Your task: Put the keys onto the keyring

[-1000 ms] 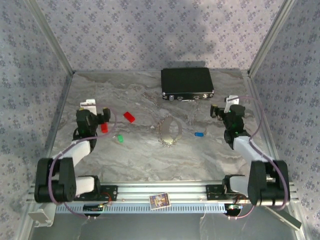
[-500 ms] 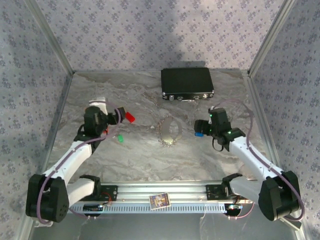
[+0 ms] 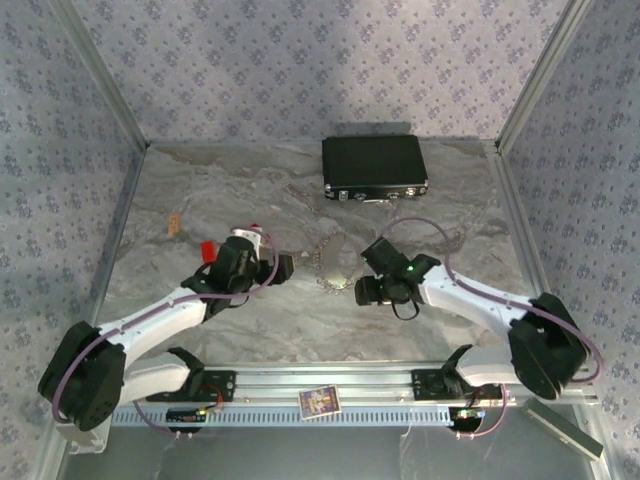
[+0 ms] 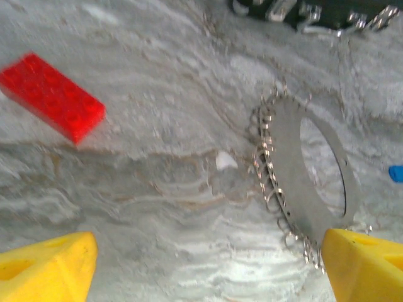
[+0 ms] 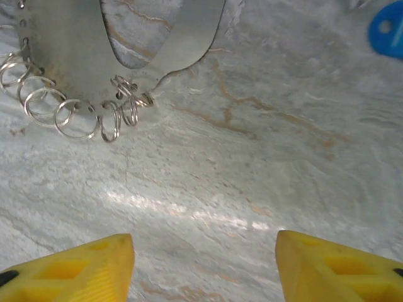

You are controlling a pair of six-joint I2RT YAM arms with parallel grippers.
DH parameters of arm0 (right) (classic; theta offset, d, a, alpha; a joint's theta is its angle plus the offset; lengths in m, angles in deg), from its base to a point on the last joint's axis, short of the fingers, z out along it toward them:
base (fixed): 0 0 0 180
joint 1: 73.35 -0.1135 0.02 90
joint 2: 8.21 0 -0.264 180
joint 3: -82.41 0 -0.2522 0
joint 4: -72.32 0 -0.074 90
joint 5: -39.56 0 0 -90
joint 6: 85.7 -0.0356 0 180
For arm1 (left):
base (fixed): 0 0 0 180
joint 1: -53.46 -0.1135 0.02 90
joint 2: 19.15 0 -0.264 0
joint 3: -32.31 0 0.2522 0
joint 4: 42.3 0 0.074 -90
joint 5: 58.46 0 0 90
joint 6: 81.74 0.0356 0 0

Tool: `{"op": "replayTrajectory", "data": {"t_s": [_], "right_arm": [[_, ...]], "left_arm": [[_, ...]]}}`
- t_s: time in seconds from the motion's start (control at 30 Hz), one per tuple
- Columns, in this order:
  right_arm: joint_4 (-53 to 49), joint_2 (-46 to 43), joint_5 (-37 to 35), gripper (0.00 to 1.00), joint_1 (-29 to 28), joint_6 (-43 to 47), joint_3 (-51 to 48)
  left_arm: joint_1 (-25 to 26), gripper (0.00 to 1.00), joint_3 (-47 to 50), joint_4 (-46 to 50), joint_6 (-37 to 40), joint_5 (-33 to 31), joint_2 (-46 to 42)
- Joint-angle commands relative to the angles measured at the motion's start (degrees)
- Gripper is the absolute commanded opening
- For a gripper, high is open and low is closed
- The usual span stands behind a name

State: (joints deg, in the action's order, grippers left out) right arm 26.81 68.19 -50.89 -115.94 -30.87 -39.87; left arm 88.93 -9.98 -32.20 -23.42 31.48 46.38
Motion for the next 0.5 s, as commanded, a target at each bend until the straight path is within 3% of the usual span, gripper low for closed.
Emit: {"op": "replayTrajectory", "data": {"t_s": [0.0, 0.27, 0.47], "right_arm": [[3.65, 3.88, 1.03, 0.59, -1.75, -1.61, 4.01], [0.63, 13.89, -3.13, 0.38, -1.62, 10.02, 12.67], [-6.69, 21.11, -4.31, 0.36, -1.54, 15.58, 19.54]], "left_arm": [[1.14, 0.91, 0.13, -2.04, -3.78, -0.93, 1.12], [2.33, 0.91, -0.03, -3.77, -4.71, -0.27, 3.32], [2.5, 0.91, 0.32, -3.85, -4.26, -0.93, 2.1]]}}
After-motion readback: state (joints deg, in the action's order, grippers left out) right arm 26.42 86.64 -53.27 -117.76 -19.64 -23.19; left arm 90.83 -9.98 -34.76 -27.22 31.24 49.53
